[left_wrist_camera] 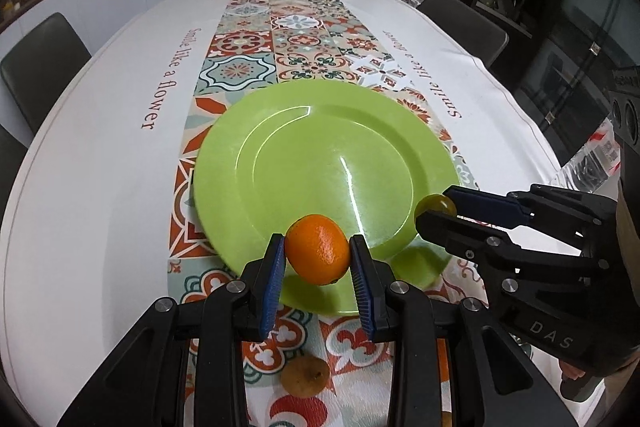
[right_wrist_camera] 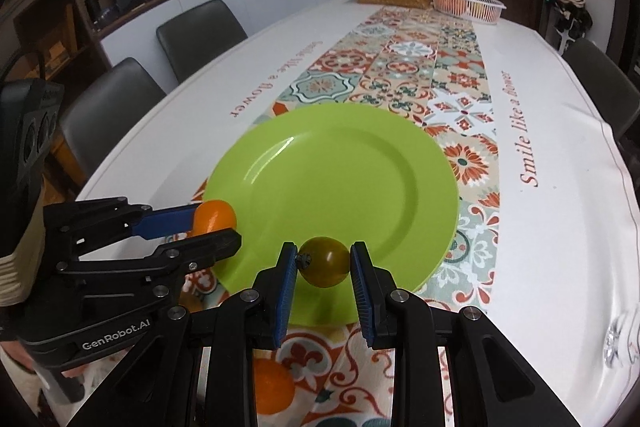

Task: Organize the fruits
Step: 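Carry both fruits over the green plate and open both grippers to release them, then withdraw both open grippers from the plate back toward the remaining fruits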

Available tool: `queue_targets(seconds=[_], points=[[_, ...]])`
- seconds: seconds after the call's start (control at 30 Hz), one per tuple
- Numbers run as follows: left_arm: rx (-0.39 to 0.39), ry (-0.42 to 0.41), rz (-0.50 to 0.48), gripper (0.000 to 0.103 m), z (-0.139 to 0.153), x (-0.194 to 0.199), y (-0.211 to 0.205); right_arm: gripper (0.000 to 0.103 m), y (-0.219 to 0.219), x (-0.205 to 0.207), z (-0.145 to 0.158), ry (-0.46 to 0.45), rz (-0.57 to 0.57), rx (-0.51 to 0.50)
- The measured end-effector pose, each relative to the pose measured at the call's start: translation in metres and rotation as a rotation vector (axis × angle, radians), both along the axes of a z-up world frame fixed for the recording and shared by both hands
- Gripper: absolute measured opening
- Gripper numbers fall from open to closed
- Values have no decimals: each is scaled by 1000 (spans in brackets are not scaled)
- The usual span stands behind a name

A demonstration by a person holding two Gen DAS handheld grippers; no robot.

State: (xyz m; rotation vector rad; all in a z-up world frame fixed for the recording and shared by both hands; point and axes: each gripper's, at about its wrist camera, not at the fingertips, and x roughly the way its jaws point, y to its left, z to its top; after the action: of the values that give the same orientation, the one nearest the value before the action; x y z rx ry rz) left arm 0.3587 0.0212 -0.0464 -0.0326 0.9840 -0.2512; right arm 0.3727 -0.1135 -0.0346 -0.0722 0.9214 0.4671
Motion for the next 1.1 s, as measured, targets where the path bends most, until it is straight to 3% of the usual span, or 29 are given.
queue_targets(seconds=[0.1, 0.2, 0.43, 0.57, 0.7, 0.77, 0.93, 1.1], points=[[1, -2, 3, 34, 0, 1, 1, 29, -2, 4, -4, 11, -12, 2], [6, -22, 15, 42, 5, -3, 3, 30, -3, 5, -3, 19, -31, 4], [38, -95, 34, 48, 29, -36, 4, 34, -15, -15, 13, -25, -59, 22], [64, -161, 34, 53, 48, -62, 0, 44, -23, -38, 30, -78, -71, 39], [79, -216, 35, 57, 66, -88, -4, 46, -28, -63, 48, -139, -69, 39], [78, -243, 39, 61, 75, -101, -4, 55, -30, -77, 58, -174, -71, 38], [57, -290, 68, 69, 92, -132, -2, 66, -37, -111, 80, -270, -78, 29], [69, -329, 86, 76, 100, -161, -7, 69, -42, -139, 91, -337, -79, 19]])
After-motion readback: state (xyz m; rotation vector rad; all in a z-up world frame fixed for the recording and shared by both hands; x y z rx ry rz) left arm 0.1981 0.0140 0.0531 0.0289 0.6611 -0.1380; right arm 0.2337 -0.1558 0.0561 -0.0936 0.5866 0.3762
